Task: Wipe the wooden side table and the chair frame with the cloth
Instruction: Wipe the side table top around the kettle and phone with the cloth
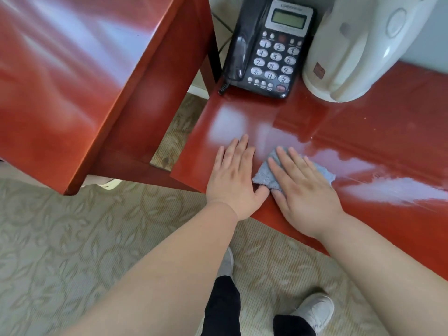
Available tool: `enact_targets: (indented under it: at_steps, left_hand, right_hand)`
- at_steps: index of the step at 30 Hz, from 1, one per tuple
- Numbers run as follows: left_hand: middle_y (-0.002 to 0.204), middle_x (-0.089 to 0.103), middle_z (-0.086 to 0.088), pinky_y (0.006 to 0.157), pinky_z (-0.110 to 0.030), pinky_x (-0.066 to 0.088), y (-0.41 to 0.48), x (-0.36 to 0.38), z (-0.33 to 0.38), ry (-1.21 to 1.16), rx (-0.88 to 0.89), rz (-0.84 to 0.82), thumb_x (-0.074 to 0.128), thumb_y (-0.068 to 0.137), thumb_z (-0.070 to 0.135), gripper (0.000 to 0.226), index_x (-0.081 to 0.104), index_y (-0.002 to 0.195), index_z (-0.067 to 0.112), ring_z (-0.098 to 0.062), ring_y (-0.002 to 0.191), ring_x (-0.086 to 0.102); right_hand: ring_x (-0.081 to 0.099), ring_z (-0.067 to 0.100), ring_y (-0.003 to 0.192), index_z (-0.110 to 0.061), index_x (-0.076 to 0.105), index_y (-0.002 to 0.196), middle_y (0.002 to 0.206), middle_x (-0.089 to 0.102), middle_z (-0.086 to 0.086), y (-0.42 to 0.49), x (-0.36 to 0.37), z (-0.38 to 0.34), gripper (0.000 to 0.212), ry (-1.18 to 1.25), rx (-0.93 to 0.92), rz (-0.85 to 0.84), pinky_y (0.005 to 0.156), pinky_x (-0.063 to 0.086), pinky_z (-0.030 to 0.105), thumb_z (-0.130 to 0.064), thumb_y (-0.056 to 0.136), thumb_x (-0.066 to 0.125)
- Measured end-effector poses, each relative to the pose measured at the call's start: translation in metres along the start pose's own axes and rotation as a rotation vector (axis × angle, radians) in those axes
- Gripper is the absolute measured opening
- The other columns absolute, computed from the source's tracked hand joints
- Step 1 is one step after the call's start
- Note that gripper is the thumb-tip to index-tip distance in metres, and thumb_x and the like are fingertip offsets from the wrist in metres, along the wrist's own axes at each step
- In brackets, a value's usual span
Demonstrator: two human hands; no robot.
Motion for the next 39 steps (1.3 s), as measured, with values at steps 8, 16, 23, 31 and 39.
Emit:
enact_targets:
  at_steps: [8, 16, 23, 31, 39]
  left_hand:
    - [0.173, 0.023, -0.009, 0.132, -0.044, 0.004, -0.009, -0.004, -0.015, -0.115, 0.001, 0.000, 0.045, 0.092, 0.053, 0.079, 0.033, 0.160, 0.014, -0.024, 0.162, 0.012]
    - [0.175, -0.019, -0.005, 0.130, -0.044, -0.011, -0.014, -0.018, -0.103, 0.011, -0.030, -0.147, 0.023, 0.102, 0.058, 0.076, 0.005, 0.167, 0.024, -0.024, 0.161, -0.017]
    - [0.167, -0.039, 0.000, 0.126, -0.043, -0.016, -0.007, -0.022, -0.108, -0.036, -0.016, -0.336, 0.035, 0.103, 0.062, 0.088, -0.014, 0.166, 0.025, -0.020, 0.154, -0.036]
    - [0.163, -0.046, 0.001, 0.119, -0.041, -0.019, -0.003, -0.025, -0.106, -0.038, -0.042, -0.459, 0.042, 0.101, 0.065, 0.098, -0.023, 0.163, 0.025, -0.020, 0.151, -0.041]
    - [0.158, -0.052, -0.002, 0.126, -0.048, -0.020, 0.001, -0.023, -0.107, -0.002, -0.028, -0.540, 0.045, 0.097, 0.070, 0.108, -0.031, 0.159, 0.025, -0.023, 0.148, -0.046]
  right_hand:
    - [0.002, 0.031, 0.161, -0.009, 0.016, 0.165, 0.174, 0.005, 0.014, 0.091, -0.006, -0.004, 0.076, 0.024, 0.186, -0.053, 0.129, -0.001, 0.042, -0.048, 0.099, 0.024]
    - [0.012, 0.035, 0.160, 0.000, 0.028, 0.160, 0.171, 0.017, 0.020, -0.015, 0.020, -0.070, 0.075, -0.014, -0.077, -0.064, 0.128, 0.016, 0.052, -0.049, 0.104, 0.040]
    - [0.008, 0.031, 0.160, -0.007, 0.018, 0.164, 0.173, 0.009, 0.014, 0.099, 0.001, -0.026, 0.073, -0.018, 0.061, -0.066, 0.130, 0.004, 0.043, -0.049, 0.105, 0.025]
    - [0.005, 0.028, 0.161, -0.007, 0.021, 0.164, 0.173, 0.010, 0.014, 0.094, 0.002, -0.061, 0.072, 0.025, -0.010, -0.082, 0.131, 0.003, 0.045, -0.049, 0.105, 0.031]
    - [0.013, 0.031, 0.160, -0.007, 0.024, 0.163, 0.172, 0.017, 0.014, 0.097, 0.001, -0.039, 0.072, -0.021, -0.015, -0.075, 0.130, 0.007, 0.046, -0.052, 0.107, 0.026]
Point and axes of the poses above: each hand's wrist, its own y-axis towards the middle knuckle, its own x-axis out of the palm, z = x × y, the point moved 5 cm from there along y, towards the middle knuckle
